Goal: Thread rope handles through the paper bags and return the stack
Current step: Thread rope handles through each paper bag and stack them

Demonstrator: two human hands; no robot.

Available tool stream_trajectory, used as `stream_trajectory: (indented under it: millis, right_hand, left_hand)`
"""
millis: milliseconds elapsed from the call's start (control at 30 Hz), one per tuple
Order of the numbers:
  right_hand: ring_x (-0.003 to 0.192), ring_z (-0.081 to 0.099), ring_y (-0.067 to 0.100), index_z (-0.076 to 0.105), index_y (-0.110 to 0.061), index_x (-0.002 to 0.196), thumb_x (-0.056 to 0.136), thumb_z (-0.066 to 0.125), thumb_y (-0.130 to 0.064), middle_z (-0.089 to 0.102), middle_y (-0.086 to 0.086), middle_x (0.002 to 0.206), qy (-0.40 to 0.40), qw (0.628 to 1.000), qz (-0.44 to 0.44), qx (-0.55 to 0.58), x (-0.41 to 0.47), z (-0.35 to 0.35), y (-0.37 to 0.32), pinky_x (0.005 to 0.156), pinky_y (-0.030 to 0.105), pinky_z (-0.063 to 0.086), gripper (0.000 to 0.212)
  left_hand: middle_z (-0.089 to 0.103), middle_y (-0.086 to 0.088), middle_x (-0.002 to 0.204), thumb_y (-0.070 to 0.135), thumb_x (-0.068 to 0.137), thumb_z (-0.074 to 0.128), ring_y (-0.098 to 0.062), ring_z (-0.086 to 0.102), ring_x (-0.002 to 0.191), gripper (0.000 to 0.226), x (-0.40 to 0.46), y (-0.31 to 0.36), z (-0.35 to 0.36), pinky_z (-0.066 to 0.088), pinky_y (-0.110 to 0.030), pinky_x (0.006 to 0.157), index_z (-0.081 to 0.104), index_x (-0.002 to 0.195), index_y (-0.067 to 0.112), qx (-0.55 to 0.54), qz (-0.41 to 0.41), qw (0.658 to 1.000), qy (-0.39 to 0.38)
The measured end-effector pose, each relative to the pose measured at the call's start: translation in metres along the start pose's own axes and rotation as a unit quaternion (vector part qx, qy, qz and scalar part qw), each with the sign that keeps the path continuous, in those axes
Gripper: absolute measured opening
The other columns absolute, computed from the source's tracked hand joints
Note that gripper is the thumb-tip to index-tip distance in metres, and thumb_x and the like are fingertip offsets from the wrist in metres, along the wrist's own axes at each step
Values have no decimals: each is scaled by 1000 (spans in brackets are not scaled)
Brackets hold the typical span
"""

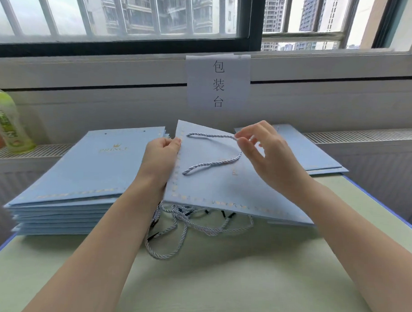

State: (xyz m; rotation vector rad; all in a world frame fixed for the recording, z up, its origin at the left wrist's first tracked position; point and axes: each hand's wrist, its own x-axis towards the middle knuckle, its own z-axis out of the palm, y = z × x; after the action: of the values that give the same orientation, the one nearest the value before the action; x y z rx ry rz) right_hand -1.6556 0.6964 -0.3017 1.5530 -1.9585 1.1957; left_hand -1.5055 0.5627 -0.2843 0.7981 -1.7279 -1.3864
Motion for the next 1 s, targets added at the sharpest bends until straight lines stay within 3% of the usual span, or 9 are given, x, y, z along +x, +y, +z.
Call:
stream_trajectory:
  millis: [167,300,400,467,633,733,800,933,1000]
  right_hand:
    - [117,34,0,44,-31,132,72,38,-74,40,-17,127,-204,974,-75,-62,-6,7,-29,96,23,25,73]
    - [127,30,10,31,-35,141,76,63,-60,34,-13,140,-233,954,-62,-179,-2,-7,-16,102,31,25,77]
    - [114,48,24,51,-26,127,84,63,-18,53,-2,124,-116,951,-34,-283,3,-18,10,92,38,32,46]
    - [94,59,30,64,-19,105,75,60,1,64,2,100,26,957,11,-288,5,-22,23,85,41,37,37]
    - [91,55,25,67,-14,92,76,63,1,66,-1,89,232,955,44,-180,9,-37,18,83,35,35,21]
    - [91,52,17,66,-17,90,85,65,-22,64,-9,88,276,948,12,-158,11,-42,10,83,30,28,7]
    - [89,52,14,65,-17,90,84,64,-40,61,-12,88,288,947,15,-142,12,-41,7,84,30,27,24]
    - [86,55,22,64,-8,91,75,73,-34,58,-6,87,287,954,20,-79,14,-38,2,81,34,41,32]
    - [85,53,20,63,-7,92,76,73,-28,56,-7,88,267,963,33,-17,15,-39,-1,77,26,39,29]
  left_hand:
    - [48,-2,54,15,98,47,-6,46,36,32,0,-1,-3,34,-11,32,45,67,10,-112,-25,989,89]
    - [50,-4,60,10,97,48,-16,51,47,27,3,-5,-1,43,-21,44,45,70,8,-241,-60,963,109]
    - [44,4,44,7,95,49,-11,46,43,34,3,-4,-1,35,-18,43,39,63,13,-290,-80,946,119]
    - [47,2,55,8,94,50,-10,47,49,30,2,1,-1,38,-20,44,42,66,14,-336,-73,931,119]
    - [68,-2,84,32,100,43,-12,66,79,25,0,7,7,56,-24,68,57,93,13,-424,7,904,52]
    - [62,-10,119,45,100,34,-20,62,108,44,2,8,6,53,-29,81,51,126,14,-437,3,899,15]
    - [56,-16,126,46,101,30,-26,59,113,48,2,7,5,51,-34,89,42,133,13,-442,-20,897,4]
    - [51,-15,127,27,100,43,-27,56,113,26,-1,3,12,48,-39,98,46,124,16,-428,-46,902,-34]
    - [52,-11,114,13,97,47,-25,54,103,41,-3,1,16,48,-39,98,39,137,12,-414,-34,908,-47]
